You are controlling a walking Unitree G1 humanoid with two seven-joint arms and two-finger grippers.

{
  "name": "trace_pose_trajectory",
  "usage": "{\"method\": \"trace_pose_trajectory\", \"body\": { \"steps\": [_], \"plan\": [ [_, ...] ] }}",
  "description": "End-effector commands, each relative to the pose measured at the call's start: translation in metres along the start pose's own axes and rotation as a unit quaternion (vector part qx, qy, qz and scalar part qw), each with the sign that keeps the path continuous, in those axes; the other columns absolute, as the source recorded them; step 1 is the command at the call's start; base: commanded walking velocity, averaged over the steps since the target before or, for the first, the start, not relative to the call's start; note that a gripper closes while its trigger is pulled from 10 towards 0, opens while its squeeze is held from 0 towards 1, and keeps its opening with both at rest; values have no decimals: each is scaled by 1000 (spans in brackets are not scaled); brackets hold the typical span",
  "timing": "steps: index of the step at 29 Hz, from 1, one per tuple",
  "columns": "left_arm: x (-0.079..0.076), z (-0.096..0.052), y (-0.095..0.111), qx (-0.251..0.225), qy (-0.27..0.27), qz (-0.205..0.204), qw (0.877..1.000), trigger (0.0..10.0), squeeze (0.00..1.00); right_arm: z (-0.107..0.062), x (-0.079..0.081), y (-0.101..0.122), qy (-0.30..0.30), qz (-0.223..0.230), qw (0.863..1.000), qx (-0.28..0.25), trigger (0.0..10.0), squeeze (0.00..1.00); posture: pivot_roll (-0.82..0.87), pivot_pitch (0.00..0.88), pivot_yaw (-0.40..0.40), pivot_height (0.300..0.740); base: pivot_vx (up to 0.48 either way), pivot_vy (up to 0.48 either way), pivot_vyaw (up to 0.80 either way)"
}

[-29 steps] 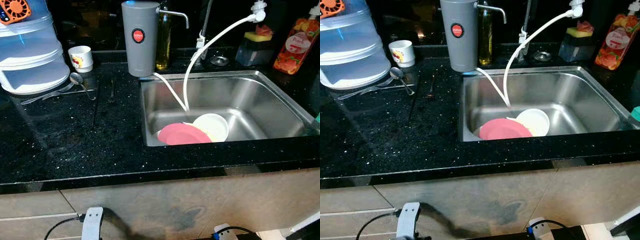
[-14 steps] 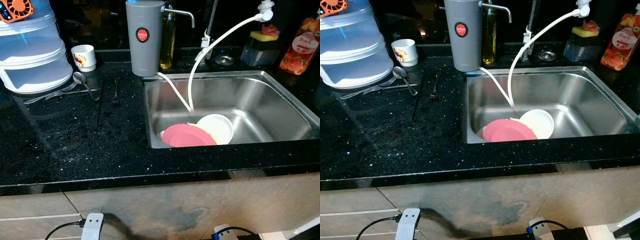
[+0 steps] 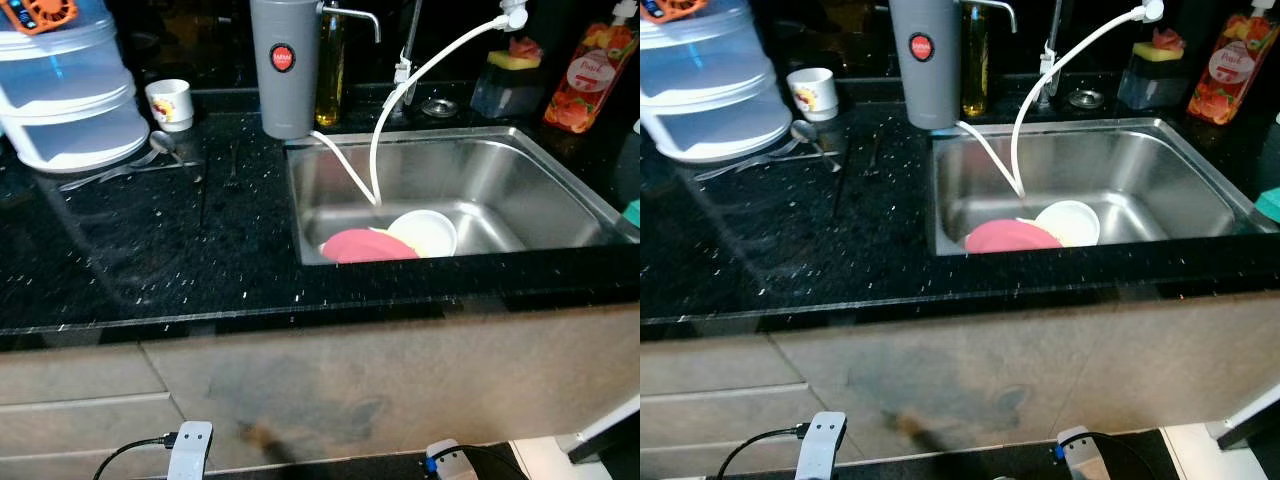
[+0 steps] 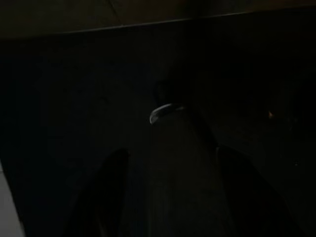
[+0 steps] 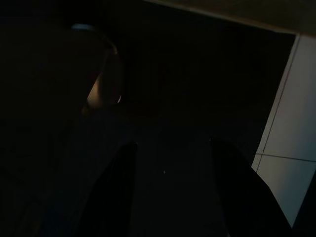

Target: Kitchen organization

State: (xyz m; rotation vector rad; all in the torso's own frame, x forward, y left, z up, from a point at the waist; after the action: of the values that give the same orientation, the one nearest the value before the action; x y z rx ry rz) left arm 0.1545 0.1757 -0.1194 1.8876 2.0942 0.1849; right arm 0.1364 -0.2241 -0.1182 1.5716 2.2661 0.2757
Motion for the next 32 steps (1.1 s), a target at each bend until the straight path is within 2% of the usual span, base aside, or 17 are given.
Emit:
{"method": "trace_pose_trajectory", "body": {
  "steps": [1, 3, 10, 18, 26, 32],
  "plan": [
    [0, 0, -4, 3, 3, 0, 1000, 10000, 0, 0, -1, 4, 1, -8, 1000, -3, 10000, 0, -38, 0, 27, 740, 0, 0, 0],
    [0, 0, -3, 2, 2, 2, 1000, 10000, 0, 0, -1, 4, 1, -14, 1000, -2, 10000, 0, -38, 0, 27, 740, 0, 0, 0],
    [0, 0, -4, 1, 1, 4, 1000, 10000, 0, 0, -1, 4, 2, -14, 1000, -2, 10000, 0, -39, 0, 27, 740, 0, 0, -793],
    [3, 0, -2, -5, 8, 9, 1000, 10000, 0, 0, -1, 4, 0, -11, 1000, -6, 10000, 0, -39, 0, 26, 740, 0, 0, 0],
    [13, -2, 4, -22, 25, 2, 999, 10000, 0, 0, -1, 4, -1, -14, 1000, -5, 10000, 0, -41, 0, 26, 740, 0, 0, 0],
    [19, -4, 6, -27, 44, 19, 998, 10000, 0, 0, -1, 4, -1, -16, 1000, -5, 10000, 0, -40, 0, 26, 740, 120, -418, 0]
  ]
}}
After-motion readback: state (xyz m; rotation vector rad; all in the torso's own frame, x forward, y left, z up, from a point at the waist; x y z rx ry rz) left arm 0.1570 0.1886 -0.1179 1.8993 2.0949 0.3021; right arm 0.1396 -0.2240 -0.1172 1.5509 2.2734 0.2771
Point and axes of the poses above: a point about 5 cm out from each wrist's last joint towards the gripper, its own z axis pointing out of the wrist towards the gripper, its own y axis along the axis of the wrist's last joint, x = y × z, the point moved 2 cm from there along z, pointing out of the wrist towards the gripper, and after that the axes turned 6 degrees about -z, right-handed, at the moved point
